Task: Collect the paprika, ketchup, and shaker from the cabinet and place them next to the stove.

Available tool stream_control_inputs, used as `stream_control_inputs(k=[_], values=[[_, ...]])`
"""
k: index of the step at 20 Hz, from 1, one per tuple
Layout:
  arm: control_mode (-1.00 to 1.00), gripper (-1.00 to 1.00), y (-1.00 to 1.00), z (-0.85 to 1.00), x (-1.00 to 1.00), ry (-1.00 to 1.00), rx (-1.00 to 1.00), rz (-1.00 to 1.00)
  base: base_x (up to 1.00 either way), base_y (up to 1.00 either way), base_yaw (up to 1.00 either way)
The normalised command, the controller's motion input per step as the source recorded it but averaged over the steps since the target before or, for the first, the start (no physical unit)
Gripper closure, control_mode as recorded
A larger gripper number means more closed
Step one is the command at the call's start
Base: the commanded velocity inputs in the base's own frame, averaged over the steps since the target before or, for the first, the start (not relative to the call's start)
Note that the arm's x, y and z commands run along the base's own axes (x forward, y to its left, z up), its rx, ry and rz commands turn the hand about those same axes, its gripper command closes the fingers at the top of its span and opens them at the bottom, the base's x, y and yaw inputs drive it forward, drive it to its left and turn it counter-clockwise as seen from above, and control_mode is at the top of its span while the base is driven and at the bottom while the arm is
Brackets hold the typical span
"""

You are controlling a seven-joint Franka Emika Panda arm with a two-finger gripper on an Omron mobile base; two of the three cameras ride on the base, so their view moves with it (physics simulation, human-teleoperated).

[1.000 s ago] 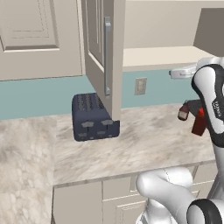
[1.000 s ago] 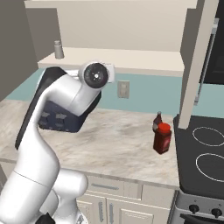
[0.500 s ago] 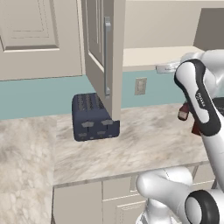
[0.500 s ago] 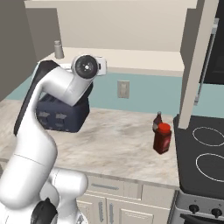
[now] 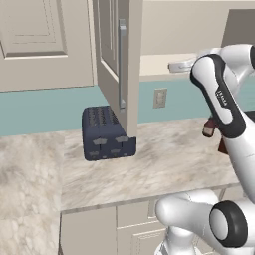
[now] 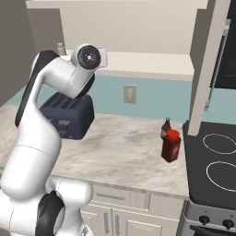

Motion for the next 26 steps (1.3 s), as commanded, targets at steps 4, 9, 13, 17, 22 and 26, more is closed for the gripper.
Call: stream_control_inputs(k=[4,9,13,17,22,26], values=[[-1.00,-1.00,0.11,0.13,0.41,0.00,0.00,0.14,0.00,0.00,0.00],[-1.00,-1.00,0.08,0.01,0.51,0.03,0.00,0.08,0.00,0.00,0.00],[-1.00,-1.00,-0.04,0.00,0.27,0.03,0.00,0.02,0.00,0.00,0.00],[-1.00,-1.00,-0.04,-0.01,0.08,0.00,0.00,0.02,0.00,0.00,0.00],[-1.00,-1.00,0.05,0.03,0.09,-0.01,0.00,0.01,0.00,0.00,0.00],[-1.00,-1.00,0.12,0.01,0.13,0.00,0.00,0.03,0.00,0.00,0.00]])
